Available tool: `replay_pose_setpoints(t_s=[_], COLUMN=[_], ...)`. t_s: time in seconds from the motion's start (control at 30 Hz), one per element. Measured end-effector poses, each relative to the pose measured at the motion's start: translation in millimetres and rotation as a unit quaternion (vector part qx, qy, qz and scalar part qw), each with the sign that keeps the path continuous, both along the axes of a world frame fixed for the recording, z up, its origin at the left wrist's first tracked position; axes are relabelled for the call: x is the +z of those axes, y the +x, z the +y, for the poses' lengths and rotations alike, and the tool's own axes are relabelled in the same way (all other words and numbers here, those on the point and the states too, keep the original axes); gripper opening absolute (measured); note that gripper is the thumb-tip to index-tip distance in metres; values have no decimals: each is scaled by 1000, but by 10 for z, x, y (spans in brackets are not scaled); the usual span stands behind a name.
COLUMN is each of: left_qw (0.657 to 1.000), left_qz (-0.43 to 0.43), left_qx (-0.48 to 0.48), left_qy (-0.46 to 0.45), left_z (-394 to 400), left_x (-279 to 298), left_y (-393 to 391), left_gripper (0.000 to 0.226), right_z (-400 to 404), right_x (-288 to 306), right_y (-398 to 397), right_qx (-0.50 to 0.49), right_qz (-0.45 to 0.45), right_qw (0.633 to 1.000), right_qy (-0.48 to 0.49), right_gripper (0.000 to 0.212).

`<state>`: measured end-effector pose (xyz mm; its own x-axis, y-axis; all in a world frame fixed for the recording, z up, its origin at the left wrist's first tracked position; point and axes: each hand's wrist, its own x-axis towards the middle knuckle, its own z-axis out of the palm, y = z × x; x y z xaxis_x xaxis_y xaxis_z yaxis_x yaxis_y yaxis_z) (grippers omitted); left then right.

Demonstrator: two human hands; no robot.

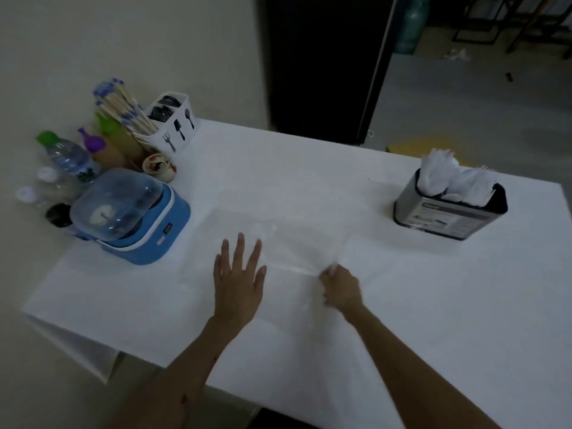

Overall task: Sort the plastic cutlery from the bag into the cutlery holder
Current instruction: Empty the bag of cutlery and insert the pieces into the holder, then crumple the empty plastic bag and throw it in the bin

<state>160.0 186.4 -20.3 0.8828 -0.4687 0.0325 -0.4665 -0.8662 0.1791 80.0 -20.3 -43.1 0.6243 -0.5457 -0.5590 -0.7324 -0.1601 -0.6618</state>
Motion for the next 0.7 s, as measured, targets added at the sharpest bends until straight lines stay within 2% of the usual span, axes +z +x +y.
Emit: replay_pose_setpoints(t_s=[0.07,0.17,0.3,0.43,0.47,0.5,0.53,0.57,0.6,0.63,0.67,0.7], left_qw=[997,986,974,957,948,937,916,874,831,805,815,843], left_qz=[4,80,175,258,297,339,385,403,366,285,201,144], left_qx=[-51,-95,-85,-95,-94,-78,-26,49,125,204,248,273], left_qy=[53,109,116,95,71,9,-113,-267,-400,-479,-484,-441], left_z=[-64,-251,-354,-340,-327,-300,-251,-176,-77,38,140,237], left_x=[-41,-235,-551,-482,-427,-342,-227,-112,-29,33,77,85], left_y=[48,-6,-140,-50,9,55,79,98,108,118,143,178], left_gripper=[60,71,75,70,65,58,50,41,33,30,27,23], right_z=[-334,-675,-640,-249,-113,38,201,372,529,676,814,925], right_x=[50,293,610,866,879,879,863,824,759,681,600,515], right_y=[-191,-449,-525,-249,-128,2,129,248,358,443,503,540], right_qx=[30,23,53,61,50,43,46,65,102,155,209,260], right_qz=[26,48,24,-79,-99,-110,-110,-107,-103,-97,-80,-50], right_qw=[996,991,998,994,993,991,991,991,989,982,971,959], right_qy=[-75,-122,-10,31,43,55,61,48,9,-42,-81,-100], right_gripper=[24,33,33,46,47,47,48,49,51,54,61,66])
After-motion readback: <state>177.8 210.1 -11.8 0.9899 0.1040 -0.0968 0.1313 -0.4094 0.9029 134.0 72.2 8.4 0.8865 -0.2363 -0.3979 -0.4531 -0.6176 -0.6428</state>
